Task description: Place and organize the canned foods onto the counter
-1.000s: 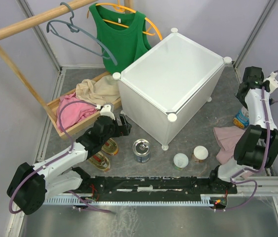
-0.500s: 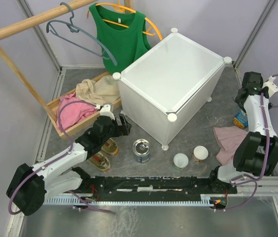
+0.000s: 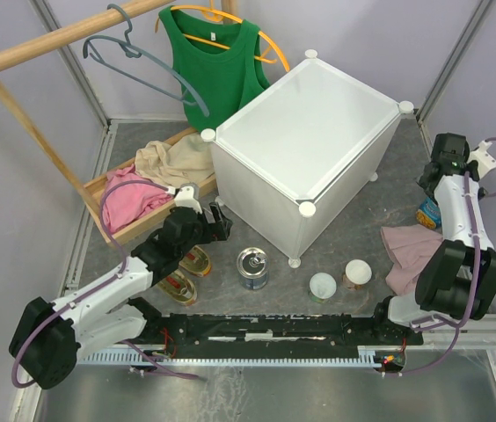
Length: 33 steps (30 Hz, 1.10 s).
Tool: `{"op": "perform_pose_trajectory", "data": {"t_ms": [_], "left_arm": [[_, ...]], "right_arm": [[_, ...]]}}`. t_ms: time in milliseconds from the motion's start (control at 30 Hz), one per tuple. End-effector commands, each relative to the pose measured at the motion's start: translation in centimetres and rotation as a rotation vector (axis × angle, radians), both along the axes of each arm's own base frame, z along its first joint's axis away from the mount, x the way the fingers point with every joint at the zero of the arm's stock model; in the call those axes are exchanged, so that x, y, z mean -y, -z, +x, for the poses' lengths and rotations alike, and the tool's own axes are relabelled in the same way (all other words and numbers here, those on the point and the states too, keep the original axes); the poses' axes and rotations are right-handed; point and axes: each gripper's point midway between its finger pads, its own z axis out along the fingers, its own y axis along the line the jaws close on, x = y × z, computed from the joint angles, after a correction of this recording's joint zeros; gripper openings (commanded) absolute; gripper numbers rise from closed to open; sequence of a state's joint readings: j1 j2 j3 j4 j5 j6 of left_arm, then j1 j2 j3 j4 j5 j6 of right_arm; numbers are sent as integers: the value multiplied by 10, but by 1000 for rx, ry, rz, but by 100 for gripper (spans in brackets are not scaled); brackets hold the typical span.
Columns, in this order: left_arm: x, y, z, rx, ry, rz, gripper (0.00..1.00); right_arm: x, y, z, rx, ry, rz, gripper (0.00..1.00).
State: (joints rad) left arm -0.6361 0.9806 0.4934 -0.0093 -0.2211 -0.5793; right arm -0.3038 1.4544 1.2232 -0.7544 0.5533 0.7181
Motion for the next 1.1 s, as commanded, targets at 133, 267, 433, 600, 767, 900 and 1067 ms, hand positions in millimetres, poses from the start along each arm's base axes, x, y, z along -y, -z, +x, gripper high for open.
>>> {"op": "perform_pose_trajectory", "data": {"t_ms": [133,267,433,600,767,900,1067], "left_arm": [[1,-21,14,61,-30,-10,99],[3,-18,17,61,-30,-8,99],[6,-15,21,58,-32,-4,99],[8,-16,26,65,-26,7,99],[10,-14,28,63,-22,7,99],[10,-16,28,69,-24,-1,99],[9,-16,26,70,-25,-7,99]], "right_arm": [[13,-1,9,31,60,5,100],[21,-2,14,27,85,-11,100],[27,6,23,3,111,-3,100],[34,12,29,-19,137,-8,100],[38,12,35,-19,155,-14,100],[42,14,33,-48,166,-18,100],[43,20,28,-83,186,-19,100]]}}
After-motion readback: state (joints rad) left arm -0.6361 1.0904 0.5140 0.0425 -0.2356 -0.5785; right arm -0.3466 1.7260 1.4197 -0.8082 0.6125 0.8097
